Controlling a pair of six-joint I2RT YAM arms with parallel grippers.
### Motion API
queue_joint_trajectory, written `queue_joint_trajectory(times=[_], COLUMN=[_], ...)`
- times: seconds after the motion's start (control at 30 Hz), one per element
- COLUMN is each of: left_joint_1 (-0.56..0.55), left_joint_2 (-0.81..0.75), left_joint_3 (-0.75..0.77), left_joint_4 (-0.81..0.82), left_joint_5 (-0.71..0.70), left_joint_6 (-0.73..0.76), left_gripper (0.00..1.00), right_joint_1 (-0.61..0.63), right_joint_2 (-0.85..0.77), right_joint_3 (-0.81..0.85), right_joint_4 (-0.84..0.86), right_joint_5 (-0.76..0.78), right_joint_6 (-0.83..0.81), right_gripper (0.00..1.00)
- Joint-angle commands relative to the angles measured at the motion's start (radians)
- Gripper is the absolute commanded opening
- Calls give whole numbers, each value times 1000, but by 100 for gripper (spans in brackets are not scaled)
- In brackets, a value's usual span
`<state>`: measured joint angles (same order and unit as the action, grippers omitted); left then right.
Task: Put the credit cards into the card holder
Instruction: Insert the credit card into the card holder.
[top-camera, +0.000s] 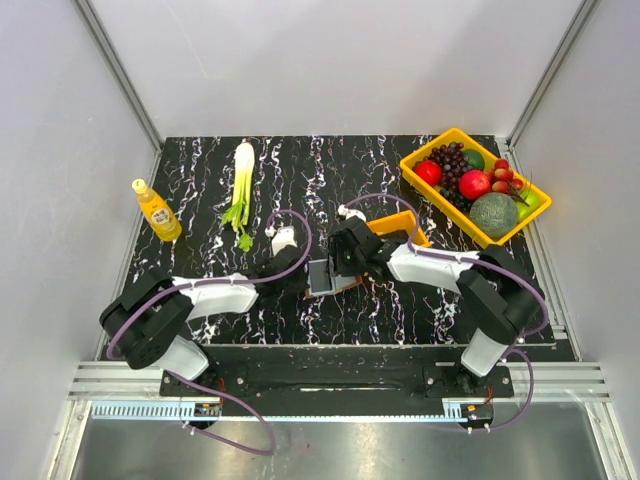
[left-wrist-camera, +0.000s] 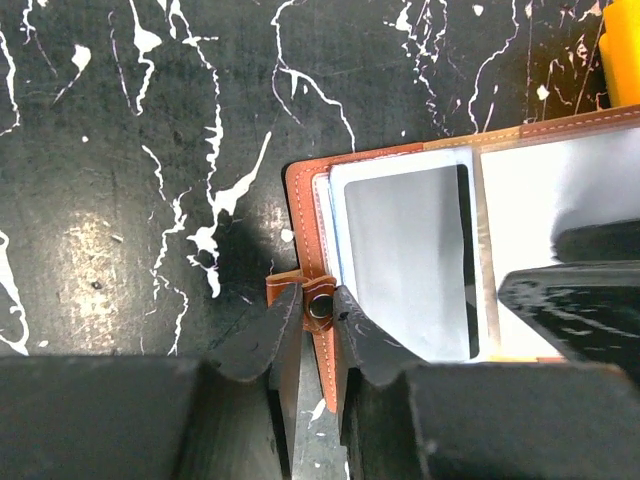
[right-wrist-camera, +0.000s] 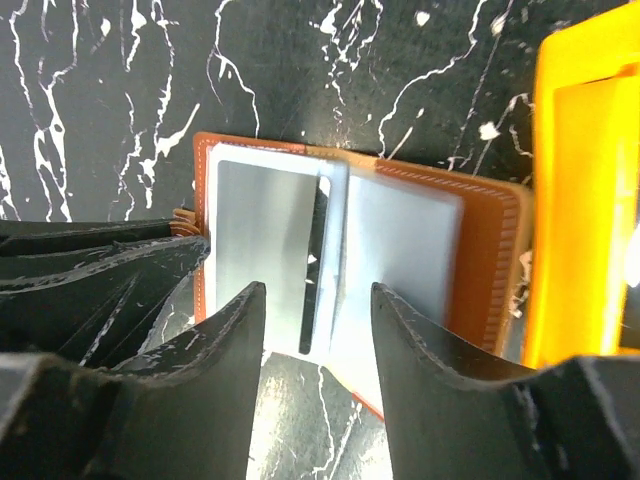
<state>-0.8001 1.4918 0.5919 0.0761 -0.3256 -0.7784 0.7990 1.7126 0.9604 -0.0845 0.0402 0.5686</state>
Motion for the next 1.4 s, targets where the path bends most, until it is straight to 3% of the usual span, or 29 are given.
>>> queue_joint_trajectory(times=[0.0,0.47,0.77,1.37], left_joint_1=[1,2,7,9], left_joint_2=[-13,-231,-338,-432], left_joint_3=[-50,-130,-156,-158], left_joint_4=[-168,-90,-121,-142], left_joint_5=[13,60,42,42], left_joint_6=[1,-47,-38,-27], left_gripper=[0,0,0,0], right_joint_1=[6,115,173,250], right_joint_2=[-91,12,73,186], right_joint_3=[72,164,199,288], right_joint_4=[-75,-113,-123,-202], right_joint_5=[69,33,29,208], right_joint_6=[-59,-33,-3,4], right_gripper=[53,52,53,55])
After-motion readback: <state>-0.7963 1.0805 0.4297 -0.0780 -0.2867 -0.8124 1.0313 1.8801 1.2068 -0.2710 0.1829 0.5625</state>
